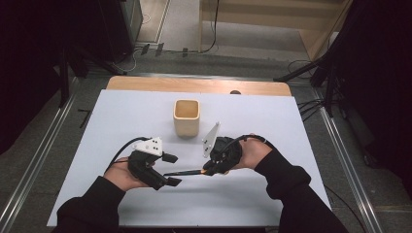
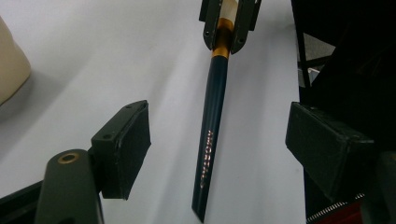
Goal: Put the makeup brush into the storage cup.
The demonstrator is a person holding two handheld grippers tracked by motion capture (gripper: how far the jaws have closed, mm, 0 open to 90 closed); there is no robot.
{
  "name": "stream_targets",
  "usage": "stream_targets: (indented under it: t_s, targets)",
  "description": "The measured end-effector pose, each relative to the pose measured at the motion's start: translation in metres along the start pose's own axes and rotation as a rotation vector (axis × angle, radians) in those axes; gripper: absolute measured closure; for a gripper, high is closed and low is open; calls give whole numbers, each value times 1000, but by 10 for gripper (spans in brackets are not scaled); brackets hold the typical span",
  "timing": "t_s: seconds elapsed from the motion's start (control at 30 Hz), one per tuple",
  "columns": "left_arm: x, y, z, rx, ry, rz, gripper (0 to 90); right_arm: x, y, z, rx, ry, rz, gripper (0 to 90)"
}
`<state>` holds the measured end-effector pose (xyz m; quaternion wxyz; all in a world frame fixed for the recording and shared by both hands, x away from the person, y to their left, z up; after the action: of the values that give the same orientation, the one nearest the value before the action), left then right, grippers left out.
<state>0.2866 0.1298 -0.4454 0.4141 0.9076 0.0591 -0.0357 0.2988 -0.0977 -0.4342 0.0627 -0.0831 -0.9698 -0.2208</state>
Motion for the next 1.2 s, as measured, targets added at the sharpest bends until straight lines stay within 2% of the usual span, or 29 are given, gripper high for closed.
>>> stream_targets:
  t_s: [0.03, 0.1, 0.23, 0.3, 0.37, 0.5, 0.6, 0.63, 0.67, 0.7, 0.87, 0.93, 1.0, 1.03, 1.2]
  targets:
    - [1, 0, 2, 11, -4, 2, 236, -1, 3, 1, -7, -5, -16, 778]
    - [1, 0, 5, 23, -7, 5, 245, 1, 5, 1, 7, 19, 2, 778]
    - [2, 0, 9, 37, -10, 11, 268, 1, 8, 2, 7, 17, -7, 778]
    - [1, 0, 11, 44, -25, 4, 299, 1, 10, 2, 5, 7, -10, 778]
    - [1, 0, 15, 62, -43, 4, 307, 2, 12, 3, 2, 22, -16, 778]
    - [0, 2, 17, 57, -45, 15, 379, 2, 13, 3, 2, 27, -14, 778]
    - [1, 1, 18, 63, -62, 3, 432, 3, 14, 3, -1, 29, -29, 778]
    - [1, 1, 19, 66, -65, 7, 432, 3, 14, 3, -5, 29, -32, 778]
    - [1, 1, 19, 66, -58, 16, 490, 4, 14, 2, -13, 24, -38, 778]
    - [0, 1, 20, 66, -57, 25, 490, 4, 14, 2, -13, 24, -38, 778]
    - [1, 0, 19, 66, -64, 13, 596, 5, 13, 0, -11, 29, -44, 778]
    - [1, 0, 20, 68, -74, 10, 620, 4, 12, -1, -22, 12, -50, 778]
    - [0, 0, 21, 75, -69, 13, 647, 6, 12, -2, -8, 20, -27, 777]
    - [0, 0, 21, 77, -71, 19, 667, 5, 12, -1, -17, 16, -43, 778]
    - [-2, 2, 23, 74, -83, 15, 709, 5, 10, -1, -20, 21, -49, 778]
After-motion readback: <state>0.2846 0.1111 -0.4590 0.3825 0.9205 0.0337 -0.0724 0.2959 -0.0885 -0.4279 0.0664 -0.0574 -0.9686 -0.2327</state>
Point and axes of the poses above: each handheld gripper's, and its own axes: z roughly forward along the jaws, y roughly out of its top, x roughly to its left, the point moved 2 cm from there along z, roughly forward along the jaws, and after that the axes turned 8 degrees about z, right-handed, at the moved point
